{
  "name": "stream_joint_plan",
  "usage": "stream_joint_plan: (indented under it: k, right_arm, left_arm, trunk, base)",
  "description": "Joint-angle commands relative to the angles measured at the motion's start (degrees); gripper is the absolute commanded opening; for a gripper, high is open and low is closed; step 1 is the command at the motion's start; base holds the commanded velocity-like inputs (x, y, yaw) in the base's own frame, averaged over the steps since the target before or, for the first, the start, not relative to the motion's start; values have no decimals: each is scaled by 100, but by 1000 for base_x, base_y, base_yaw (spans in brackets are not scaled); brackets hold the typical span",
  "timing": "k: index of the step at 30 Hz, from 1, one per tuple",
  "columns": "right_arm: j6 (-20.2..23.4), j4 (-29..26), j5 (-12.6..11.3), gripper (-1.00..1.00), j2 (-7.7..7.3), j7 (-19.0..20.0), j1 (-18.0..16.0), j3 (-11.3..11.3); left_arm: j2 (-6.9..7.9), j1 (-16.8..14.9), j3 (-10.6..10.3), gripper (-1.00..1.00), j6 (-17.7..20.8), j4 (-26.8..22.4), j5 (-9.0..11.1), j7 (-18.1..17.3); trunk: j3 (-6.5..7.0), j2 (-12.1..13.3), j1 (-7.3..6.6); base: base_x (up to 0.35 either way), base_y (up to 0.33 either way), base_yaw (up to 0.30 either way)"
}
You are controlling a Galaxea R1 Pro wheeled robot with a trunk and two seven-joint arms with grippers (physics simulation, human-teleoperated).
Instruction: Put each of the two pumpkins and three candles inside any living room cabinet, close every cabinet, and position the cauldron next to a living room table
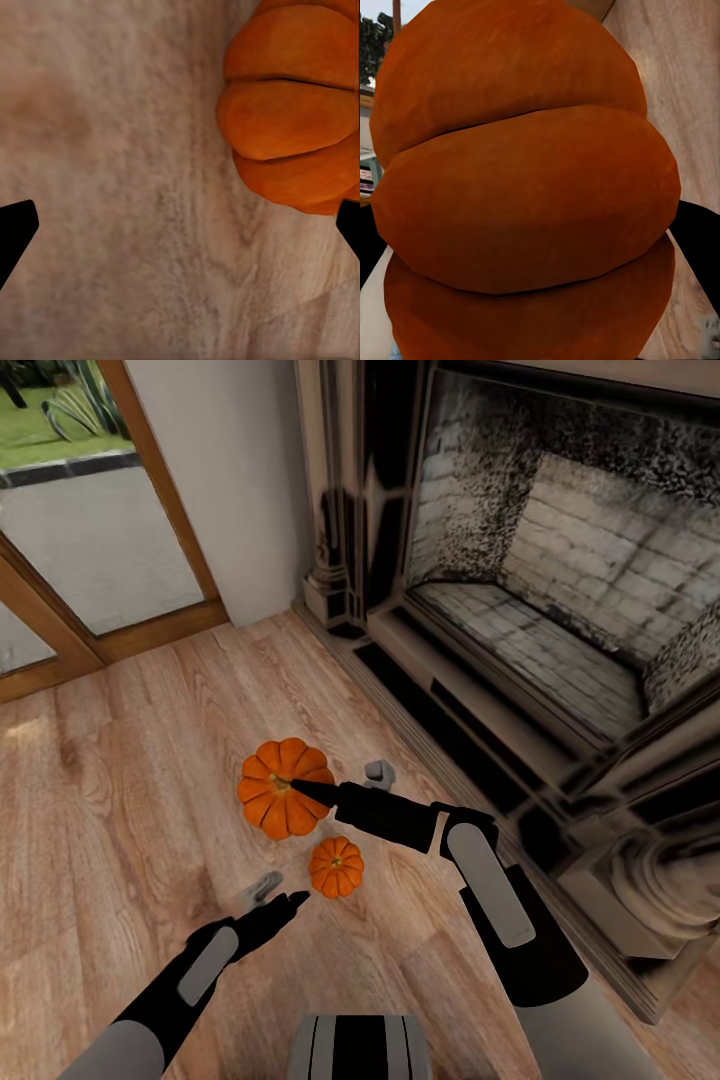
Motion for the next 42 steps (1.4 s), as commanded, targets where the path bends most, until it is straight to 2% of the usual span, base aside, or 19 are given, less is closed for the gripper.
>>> stream_joint_plan:
  k: [1, 19, 42]
  right_arm:
    - [23, -1, 24, -100, 3, 23, -2, -6]
    - [23, -1, 24, -100, 3, 38, -2, -5]
    - [23, -45, 24, -100, 3, 58, -2, -5]
  left_arm:
    - [-4, -2, -18, 100, 11, -13, 4, -4]
    - [-6, 6, -43, 100, 26, -159, -40, -95]
    - [27, 5, -42, 100, 77, -153, -41, -98]
  trunk:
    - [-3, -1, -1]
    - [-3, -1, -1]
    - [-3, -1, -1]
  base:
    - [0, 0, 0]
    - [17, 0, 0]
    - [86, -7, 0]
